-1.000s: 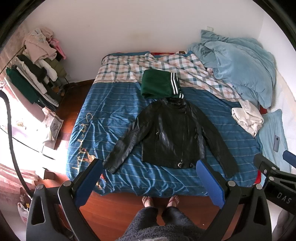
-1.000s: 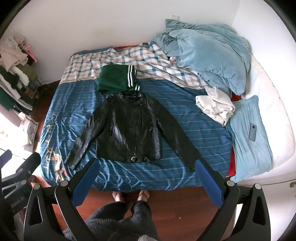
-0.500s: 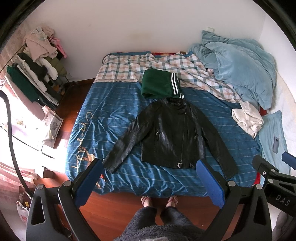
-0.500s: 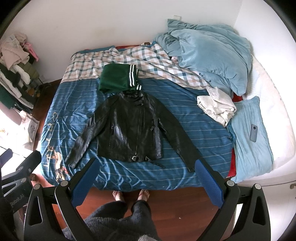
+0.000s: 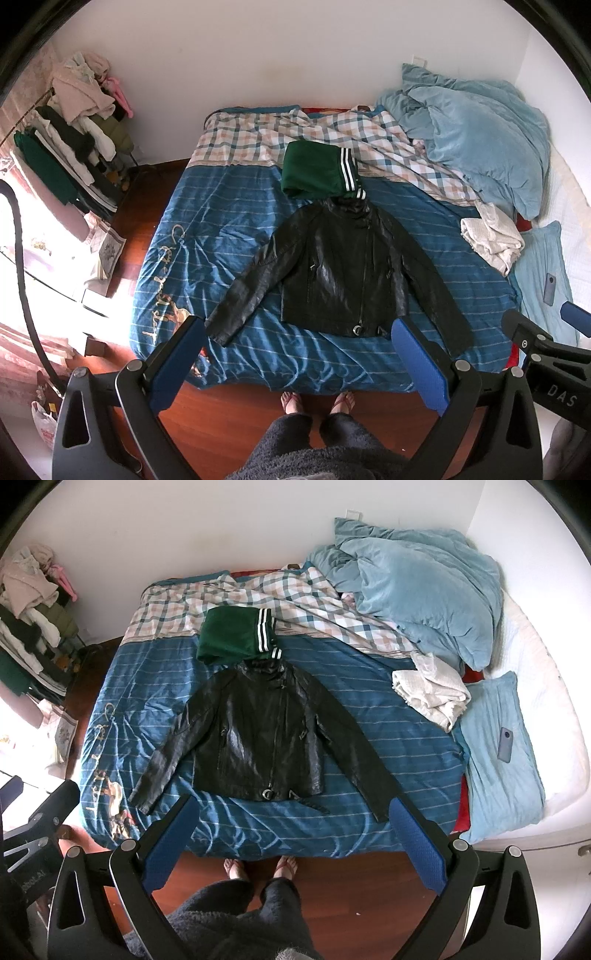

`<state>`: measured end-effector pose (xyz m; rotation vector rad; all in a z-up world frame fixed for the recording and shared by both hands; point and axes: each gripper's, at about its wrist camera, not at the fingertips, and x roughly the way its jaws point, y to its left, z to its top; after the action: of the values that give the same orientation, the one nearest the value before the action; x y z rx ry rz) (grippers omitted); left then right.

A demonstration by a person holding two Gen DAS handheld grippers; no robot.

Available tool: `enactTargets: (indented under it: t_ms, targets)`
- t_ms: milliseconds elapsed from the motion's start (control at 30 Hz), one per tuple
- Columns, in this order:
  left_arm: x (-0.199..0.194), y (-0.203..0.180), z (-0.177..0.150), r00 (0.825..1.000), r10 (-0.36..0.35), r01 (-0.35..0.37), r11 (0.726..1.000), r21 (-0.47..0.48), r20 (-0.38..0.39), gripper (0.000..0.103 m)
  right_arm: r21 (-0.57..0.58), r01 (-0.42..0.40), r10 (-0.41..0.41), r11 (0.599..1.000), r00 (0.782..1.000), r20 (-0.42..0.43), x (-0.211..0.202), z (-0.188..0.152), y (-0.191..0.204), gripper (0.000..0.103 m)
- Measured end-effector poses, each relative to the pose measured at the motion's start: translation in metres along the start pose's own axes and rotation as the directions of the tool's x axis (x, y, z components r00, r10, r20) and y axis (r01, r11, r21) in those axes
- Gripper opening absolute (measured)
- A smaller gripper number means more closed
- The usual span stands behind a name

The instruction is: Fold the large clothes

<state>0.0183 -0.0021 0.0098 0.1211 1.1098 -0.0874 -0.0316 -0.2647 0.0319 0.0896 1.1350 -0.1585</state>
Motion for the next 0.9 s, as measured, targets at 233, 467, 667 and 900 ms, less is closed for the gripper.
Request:
enactTargets:
  t_ms: [233, 467, 667, 900]
  targets:
    - [-0.0029, -0.0001, 0.0002, 1.000, 0.002, -0.002, 1.000, -0.005, 0.002, 0.103, 0.000, 0.001, -0.001, 1.000, 1.000, 0.001, -0.0014, -0.0022, 0.0007, 0.103]
    - [-0.0032, 0.0001, 0.0008, 1.000, 0.001, -0.001, 1.000, -0.008, 0.006, 0.103, 0.000, 0.000, 0.000, 1.000, 1.000, 0.002, -0.0025, -0.0011, -0.0001, 0.103]
    - [-0.0056, 0.0026, 0.0019, 1.000, 0.002, -0.002, 1.000, -0.008, 0.012, 0.103, -0.005, 0.005, -0.005, 1.000, 1.000, 0.007, -0.0015, -0.0030, 0.0041, 0.103]
    - [-0.0090, 0.0035, 0.0060, 1.000, 0.000, 0.000, 1.000, -0.002, 0.023, 0.103, -0.002, 0.005, -0.005, 1.000, 1.000, 0.011, -0.0048, -0.0001, -0.0019, 0.103]
